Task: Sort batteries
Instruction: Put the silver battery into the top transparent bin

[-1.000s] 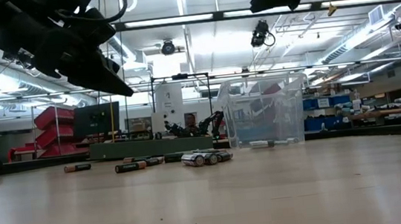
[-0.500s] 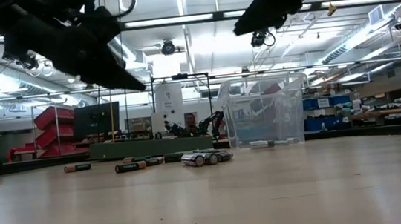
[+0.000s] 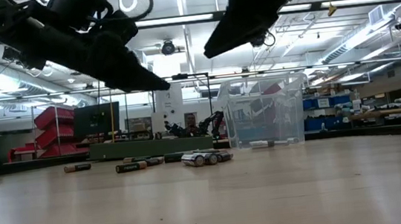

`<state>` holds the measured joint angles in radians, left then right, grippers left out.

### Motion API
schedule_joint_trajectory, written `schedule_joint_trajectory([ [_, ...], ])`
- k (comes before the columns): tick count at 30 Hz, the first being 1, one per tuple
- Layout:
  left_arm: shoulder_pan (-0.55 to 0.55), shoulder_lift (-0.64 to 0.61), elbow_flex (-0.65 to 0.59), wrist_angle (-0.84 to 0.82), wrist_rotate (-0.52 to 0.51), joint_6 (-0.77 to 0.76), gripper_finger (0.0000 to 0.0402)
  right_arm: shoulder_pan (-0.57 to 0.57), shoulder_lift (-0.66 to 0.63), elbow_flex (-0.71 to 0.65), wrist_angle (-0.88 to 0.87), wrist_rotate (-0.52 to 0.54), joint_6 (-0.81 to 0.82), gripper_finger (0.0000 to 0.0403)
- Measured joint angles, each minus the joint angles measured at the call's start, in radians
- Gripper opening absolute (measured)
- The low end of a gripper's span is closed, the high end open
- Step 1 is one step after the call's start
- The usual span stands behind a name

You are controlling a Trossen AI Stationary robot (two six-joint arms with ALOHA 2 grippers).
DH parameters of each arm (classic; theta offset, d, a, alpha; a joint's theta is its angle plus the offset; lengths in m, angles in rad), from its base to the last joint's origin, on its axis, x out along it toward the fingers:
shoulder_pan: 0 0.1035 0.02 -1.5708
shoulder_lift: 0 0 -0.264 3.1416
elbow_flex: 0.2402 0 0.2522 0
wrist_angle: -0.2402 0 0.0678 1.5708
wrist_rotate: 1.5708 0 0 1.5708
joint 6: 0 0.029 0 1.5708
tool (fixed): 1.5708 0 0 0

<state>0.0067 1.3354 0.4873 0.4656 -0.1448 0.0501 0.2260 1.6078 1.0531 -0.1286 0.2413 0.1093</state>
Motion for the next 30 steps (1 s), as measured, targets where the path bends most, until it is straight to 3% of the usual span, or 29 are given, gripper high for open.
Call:
schedule_joint_trajectory([
  [6, 0.000, 0.019, -0.005, -0.035, -0.027, -0.051, 0.0001, 0.024, 0.101, 0.089, -0.066, -0.001, 0.025, 0.0091],
  [12, -0.009, 0.046, -0.003, -0.049, -0.041, -0.084, 0.0001, 0.028, 0.193, 0.104, -0.074, 0.050, 0.032, 0.0091],
  [20, -0.027, 0.043, -0.003, -0.044, -0.041, -0.083, 0.0001, 0.008, 0.262, 0.107, -0.064, 0.080, 0.179, 0.0092],
  [30, -0.029, 0.045, -0.003, -0.102, 0.001, -0.086, 0.0001, 0.010, 0.334, 0.105, -0.021, 0.162, 0.214, 0.0118],
])
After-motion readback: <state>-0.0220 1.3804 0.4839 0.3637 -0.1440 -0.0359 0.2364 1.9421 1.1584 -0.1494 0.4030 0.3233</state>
